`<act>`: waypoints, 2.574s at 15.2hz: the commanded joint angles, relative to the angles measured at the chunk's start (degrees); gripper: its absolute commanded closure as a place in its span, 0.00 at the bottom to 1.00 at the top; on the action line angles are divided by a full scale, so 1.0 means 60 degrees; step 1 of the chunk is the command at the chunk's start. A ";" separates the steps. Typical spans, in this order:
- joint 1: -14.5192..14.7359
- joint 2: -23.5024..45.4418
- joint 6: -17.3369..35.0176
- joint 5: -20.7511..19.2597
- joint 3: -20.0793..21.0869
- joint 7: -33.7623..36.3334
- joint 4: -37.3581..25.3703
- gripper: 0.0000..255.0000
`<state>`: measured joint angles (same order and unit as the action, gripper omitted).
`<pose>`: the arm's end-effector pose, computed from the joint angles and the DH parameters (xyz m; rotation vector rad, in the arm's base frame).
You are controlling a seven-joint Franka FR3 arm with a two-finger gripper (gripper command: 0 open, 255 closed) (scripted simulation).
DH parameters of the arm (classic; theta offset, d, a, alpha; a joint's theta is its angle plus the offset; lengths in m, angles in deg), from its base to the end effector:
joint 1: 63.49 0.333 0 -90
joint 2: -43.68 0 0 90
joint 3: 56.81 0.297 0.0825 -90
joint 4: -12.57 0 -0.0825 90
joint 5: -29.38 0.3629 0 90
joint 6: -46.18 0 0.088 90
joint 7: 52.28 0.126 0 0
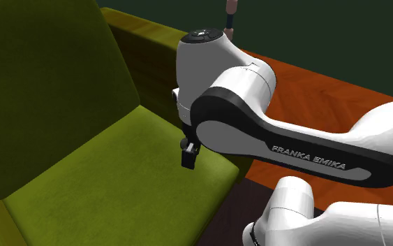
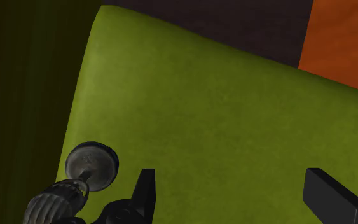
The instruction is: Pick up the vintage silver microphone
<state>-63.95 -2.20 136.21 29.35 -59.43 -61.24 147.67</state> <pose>0.2953 -0.0194 0.5614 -3.1054 -0.1808 -0.0260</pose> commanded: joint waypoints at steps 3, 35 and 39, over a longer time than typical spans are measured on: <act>-0.0145 0.0340 0.0443 -0.0337 -0.0200 -0.0231 0.0021 0.00; -0.0997 0.2916 0.3816 -0.1999 -0.1386 -0.1232 0.0119 1.00; -0.0979 0.2866 0.3296 -0.1949 -0.1343 -0.1288 -0.0354 1.00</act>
<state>-69.85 15.10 156.65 17.60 -67.56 -68.93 146.09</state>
